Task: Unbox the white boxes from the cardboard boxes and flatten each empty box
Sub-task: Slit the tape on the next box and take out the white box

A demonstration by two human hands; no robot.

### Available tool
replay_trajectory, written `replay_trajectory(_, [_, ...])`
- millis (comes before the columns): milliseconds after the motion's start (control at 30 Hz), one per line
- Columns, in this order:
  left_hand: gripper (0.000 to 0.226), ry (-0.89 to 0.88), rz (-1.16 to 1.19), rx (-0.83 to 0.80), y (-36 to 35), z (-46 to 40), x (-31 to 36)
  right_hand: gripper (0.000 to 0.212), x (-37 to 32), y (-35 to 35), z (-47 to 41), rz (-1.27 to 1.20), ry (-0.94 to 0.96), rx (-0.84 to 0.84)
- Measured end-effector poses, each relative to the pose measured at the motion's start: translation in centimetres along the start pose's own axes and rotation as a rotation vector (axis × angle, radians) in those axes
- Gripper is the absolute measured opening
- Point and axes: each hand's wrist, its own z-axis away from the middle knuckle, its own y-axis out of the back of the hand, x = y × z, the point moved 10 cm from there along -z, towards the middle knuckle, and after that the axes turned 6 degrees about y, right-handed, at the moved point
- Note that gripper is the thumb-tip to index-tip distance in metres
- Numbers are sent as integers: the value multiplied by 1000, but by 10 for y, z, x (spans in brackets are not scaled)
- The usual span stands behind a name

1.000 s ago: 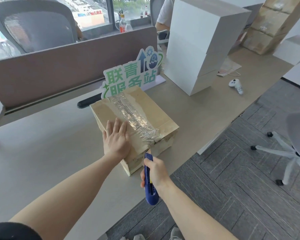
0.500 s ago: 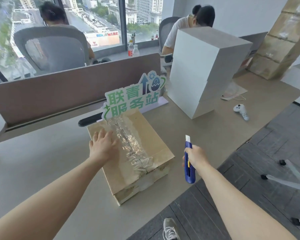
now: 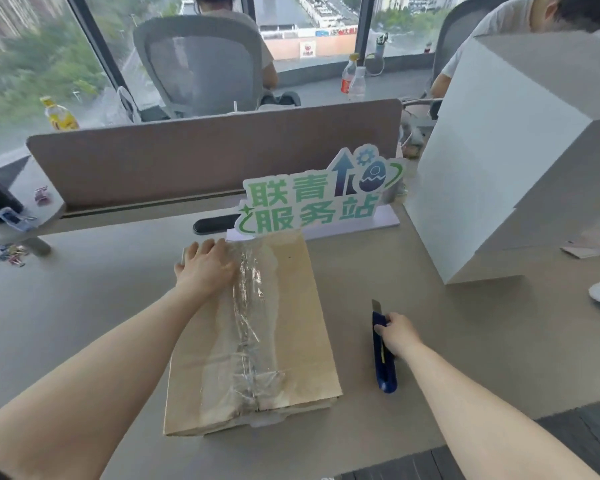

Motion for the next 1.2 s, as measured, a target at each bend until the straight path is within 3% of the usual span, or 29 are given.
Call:
replay_trajectory(133, [50, 42, 12, 31, 5, -9, 1, 8, 2, -7, -18, 15, 41, -36])
replay_trajectory(400, [42, 35, 75, 98, 2, -10, -4, 25, -11, 16, -21, 228, 23, 152])
replay_trajectory(467, [42, 36, 92, 93, 2, -9, -4, 18, -60, 28, -12, 111, 156, 286])
replay_trajectory(567, [41, 41, 117, 75, 1, -9, -5, 17, -176, 31, 17, -27, 568, 417])
replay_trajectory(633, [36, 42, 150, 68, 1, -8, -7, 27, -251, 13, 37, 7, 812, 361])
replay_trajectory(700, [30, 44, 180, 72, 2, -7, -10, 37, -301, -22, 44, 157, 920, 192])
replay_trajectory(833, [30, 16, 258, 106, 5, -3, -16, 35, -320, -71, 25, 537, 807, -34])
replay_trajectory(1000, [27, 24, 396, 125, 10, -10, -21, 43, -313, -77, 11, 262, 789, -73])
replay_trajectory(1200, [24, 48, 359, 81, 6, -21, -19, 30, -316, -75, 9, 60, 792, -53])
